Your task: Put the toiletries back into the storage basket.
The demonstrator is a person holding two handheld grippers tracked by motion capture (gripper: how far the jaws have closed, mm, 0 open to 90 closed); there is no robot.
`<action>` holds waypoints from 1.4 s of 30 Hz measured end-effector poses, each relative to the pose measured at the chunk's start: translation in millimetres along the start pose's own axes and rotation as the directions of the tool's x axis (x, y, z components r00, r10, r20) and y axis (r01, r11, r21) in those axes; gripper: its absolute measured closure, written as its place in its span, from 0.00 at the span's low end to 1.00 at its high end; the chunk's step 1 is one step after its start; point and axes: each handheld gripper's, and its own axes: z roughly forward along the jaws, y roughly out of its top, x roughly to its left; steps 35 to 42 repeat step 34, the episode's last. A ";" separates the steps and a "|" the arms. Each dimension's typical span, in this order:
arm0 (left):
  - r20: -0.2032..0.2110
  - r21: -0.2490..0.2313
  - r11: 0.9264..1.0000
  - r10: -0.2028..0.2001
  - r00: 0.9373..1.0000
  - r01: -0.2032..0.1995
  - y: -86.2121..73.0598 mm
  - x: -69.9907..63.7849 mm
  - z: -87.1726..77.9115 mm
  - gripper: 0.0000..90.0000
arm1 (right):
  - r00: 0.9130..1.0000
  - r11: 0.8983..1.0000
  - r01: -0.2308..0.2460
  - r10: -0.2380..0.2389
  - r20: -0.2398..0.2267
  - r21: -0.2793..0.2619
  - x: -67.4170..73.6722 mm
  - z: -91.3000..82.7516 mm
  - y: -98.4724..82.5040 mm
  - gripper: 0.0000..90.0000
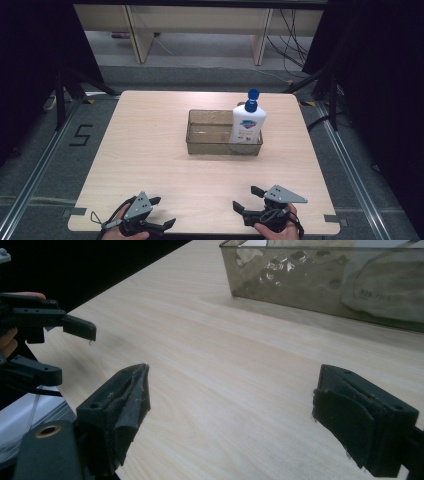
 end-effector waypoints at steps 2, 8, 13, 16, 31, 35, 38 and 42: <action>0.000 0.000 1.000 0.000 1.000 0.000 0.0 0.0 0.0 0.16 | 1.000 1.000 -0.010 0.010 0.007 0.021 1.6 -0.8 -1.6 0.17; -0.001 0.007 1.000 0.011 1.000 -0.011 0.2 0.3 -0.4 0.16 | 1.000 1.000 0.014 -0.014 -0.002 0.028 3.3 0.3 -5.7 0.17; 0.002 0.001 1.000 0.010 1.000 -0.010 0.2 0.6 -0.3 0.16 | 0.999 0.998 0.044 -0.044 -0.013 0.036 4.3 1.0 -8.0 0.17; 0.005 -0.005 1.000 0.003 1.000 -0.003 0.1 -0.1 0.0 0.16 | 0.998 0.998 0.045 -0.043 -0.036 0.043 5.3 0.5 -8.7 0.17; -0.001 0.002 1.000 0.014 1.000 -0.014 0.3 0.5 -0.3 0.16 | 0.999 0.998 0.033 -0.031 -0.029 0.059 7.9 1.6 -10.6 0.17; -0.001 -0.007 1.000 0.006 1.000 -0.006 -0.1 -0.5 0.7 0.16 | 0.999 0.998 0.038 -0.036 -0.031 0.057 8.0 1.4 -10.5 0.17; -0.001 -0.007 1.000 0.006 1.000 -0.006 -0.1 -0.5 0.7 0.16 | 0.999 0.998 0.038 -0.036 -0.031 0.057 8.0 1.4 -10.5 0.17; -0.001 -0.007 1.000 0.006 1.000 -0.006 -0.1 -0.5 0.7 0.16 | 0.999 0.998 0.038 -0.036 -0.031 0.057 8.0 1.4 -10.5 0.17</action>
